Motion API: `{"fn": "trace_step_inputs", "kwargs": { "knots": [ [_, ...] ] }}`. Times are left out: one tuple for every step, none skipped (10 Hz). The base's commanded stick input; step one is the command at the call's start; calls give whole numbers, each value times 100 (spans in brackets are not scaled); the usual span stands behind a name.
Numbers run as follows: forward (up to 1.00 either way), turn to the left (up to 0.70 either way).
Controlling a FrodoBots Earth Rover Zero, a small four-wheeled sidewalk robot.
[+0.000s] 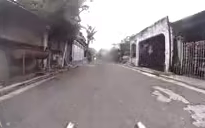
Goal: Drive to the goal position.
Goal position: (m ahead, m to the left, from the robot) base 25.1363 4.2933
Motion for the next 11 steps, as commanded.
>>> {"fn": "trace_step_inputs", "kwargs": {
  "knots": [
    [70, 0],
    [70, 0],
    [70, 0],
    [70, 0],
    [70, 0],
    [70, 0],
    [70, 0],
    [70, 0],
    [70, 0],
    [70, 0],
    [70, 1]
  ]
}}
